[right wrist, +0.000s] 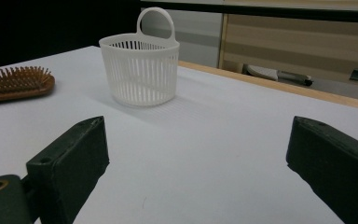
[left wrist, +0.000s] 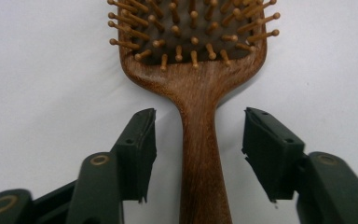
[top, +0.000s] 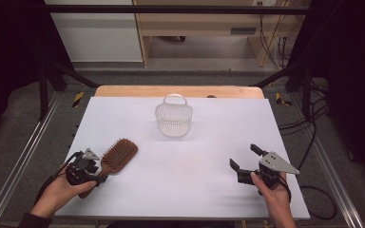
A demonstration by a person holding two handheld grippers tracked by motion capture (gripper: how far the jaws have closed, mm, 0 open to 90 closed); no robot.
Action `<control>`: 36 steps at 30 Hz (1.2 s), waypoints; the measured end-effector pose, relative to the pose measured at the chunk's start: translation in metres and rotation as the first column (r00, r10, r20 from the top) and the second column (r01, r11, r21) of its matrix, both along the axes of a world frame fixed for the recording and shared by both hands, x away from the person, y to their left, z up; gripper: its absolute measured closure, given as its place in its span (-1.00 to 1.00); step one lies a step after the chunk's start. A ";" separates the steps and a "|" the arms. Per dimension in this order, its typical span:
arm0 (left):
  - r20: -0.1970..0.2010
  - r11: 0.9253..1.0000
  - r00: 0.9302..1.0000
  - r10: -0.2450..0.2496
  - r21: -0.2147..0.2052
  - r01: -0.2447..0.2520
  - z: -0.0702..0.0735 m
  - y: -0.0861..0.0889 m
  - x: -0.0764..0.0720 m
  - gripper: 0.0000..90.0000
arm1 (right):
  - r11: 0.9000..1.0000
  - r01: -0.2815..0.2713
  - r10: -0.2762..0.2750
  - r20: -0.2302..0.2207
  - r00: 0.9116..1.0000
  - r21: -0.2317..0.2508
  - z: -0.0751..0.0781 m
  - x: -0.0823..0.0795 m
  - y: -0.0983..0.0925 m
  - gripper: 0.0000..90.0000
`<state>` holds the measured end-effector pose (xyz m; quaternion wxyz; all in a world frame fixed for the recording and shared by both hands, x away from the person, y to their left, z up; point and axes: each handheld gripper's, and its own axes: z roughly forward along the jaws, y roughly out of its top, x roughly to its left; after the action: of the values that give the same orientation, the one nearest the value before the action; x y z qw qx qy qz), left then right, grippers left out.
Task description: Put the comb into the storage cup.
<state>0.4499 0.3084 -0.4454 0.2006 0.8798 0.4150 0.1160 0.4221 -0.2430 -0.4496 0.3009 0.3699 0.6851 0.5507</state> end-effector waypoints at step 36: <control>-0.055 0.999 0.998 -0.027 0.040 0.029 -0.004 -0.007 0.009 0.58 | 1.000 -0.008 0.008 -0.008 1.000 -0.005 -0.001 0.001 0.001 -0.87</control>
<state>0.4584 0.3010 -0.4499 0.1730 0.8922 0.4056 0.0974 0.4226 -0.2418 -0.4506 0.2968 0.3687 0.6891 0.5488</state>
